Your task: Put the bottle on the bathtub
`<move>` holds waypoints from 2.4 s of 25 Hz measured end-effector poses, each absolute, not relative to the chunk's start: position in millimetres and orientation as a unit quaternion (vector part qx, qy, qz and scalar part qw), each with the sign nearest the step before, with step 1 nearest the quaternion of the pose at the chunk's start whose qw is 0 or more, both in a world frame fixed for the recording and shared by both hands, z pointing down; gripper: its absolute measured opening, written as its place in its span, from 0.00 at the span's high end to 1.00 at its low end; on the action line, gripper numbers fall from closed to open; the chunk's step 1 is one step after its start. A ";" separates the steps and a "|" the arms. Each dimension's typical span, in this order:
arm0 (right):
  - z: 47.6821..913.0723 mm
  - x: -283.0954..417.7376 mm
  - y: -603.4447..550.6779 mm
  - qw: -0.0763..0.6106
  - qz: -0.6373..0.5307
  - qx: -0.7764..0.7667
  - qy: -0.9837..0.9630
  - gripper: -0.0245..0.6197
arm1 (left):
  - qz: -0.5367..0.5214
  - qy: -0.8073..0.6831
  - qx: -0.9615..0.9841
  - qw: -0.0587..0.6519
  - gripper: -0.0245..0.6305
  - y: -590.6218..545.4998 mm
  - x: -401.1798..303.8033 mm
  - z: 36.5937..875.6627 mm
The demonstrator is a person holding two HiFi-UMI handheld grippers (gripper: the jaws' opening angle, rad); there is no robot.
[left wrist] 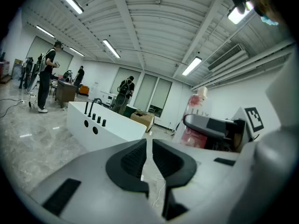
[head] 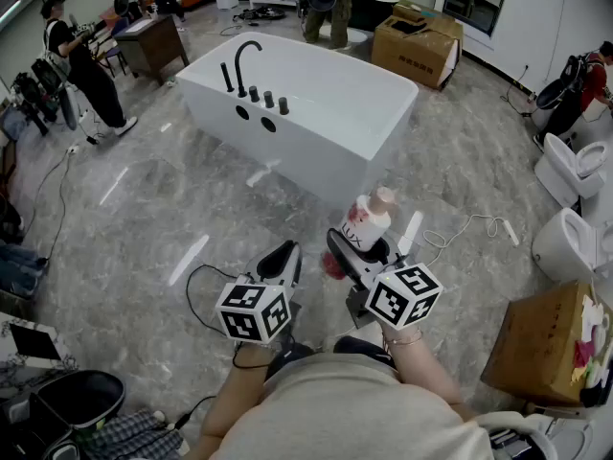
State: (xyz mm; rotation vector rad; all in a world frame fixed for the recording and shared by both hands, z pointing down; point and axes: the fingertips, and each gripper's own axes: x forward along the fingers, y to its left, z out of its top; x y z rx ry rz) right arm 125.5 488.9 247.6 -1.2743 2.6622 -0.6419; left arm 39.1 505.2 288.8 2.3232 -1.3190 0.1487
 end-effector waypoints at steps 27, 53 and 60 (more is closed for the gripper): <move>269.2 133.9 497.8 0.043 -0.238 -0.391 0.888 0.61 | 0.051 -0.509 0.823 0.248 0.90 504.6 45.9 313.4; 287.1 37.7 221.5 0.062 -0.250 -0.426 0.867 0.61 | 0.085 -0.495 0.831 0.240 0.91 227.7 -67.3 329.0; 282.9 4.8 141.5 0.073 -0.253 -0.455 0.851 0.61 | 0.088 -0.458 0.855 0.226 0.91 136.6 -93.9 326.9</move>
